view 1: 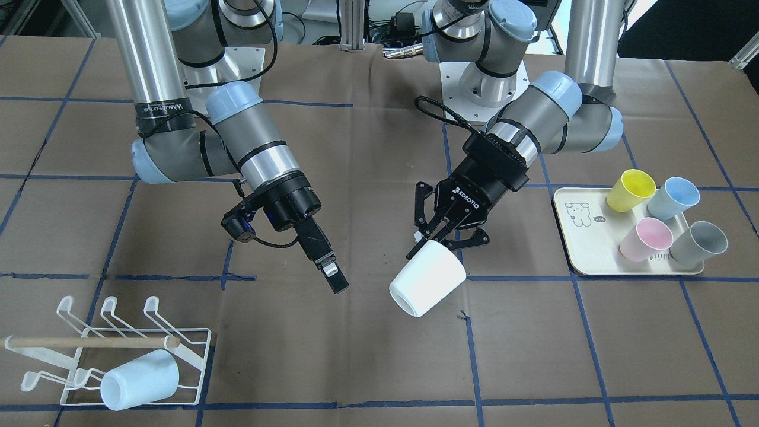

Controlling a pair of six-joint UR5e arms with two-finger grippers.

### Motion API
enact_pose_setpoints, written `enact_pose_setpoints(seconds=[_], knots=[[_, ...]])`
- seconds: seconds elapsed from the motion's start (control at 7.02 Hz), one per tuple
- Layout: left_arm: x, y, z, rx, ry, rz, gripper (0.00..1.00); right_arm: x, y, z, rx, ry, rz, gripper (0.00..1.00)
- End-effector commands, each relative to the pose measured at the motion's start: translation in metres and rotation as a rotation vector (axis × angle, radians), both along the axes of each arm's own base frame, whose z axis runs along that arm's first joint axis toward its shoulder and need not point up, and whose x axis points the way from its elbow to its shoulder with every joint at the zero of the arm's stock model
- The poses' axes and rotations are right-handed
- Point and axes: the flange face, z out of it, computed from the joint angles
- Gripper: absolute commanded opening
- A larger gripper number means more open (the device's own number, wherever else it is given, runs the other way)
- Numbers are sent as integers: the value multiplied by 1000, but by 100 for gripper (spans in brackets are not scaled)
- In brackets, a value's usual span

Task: Transfer IKEA cup to right arm and place on rack

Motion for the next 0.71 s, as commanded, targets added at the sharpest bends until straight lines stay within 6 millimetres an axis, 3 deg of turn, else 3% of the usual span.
enact_pose_setpoints(seconds=[0.0,0.57], knots=[[-2,2,5,-6,-4,2,0,23,6,5,-28,-7,40,100],[-3,3,5,-4,-7,6,0,33,-8,29,-61,-74,28,100]])
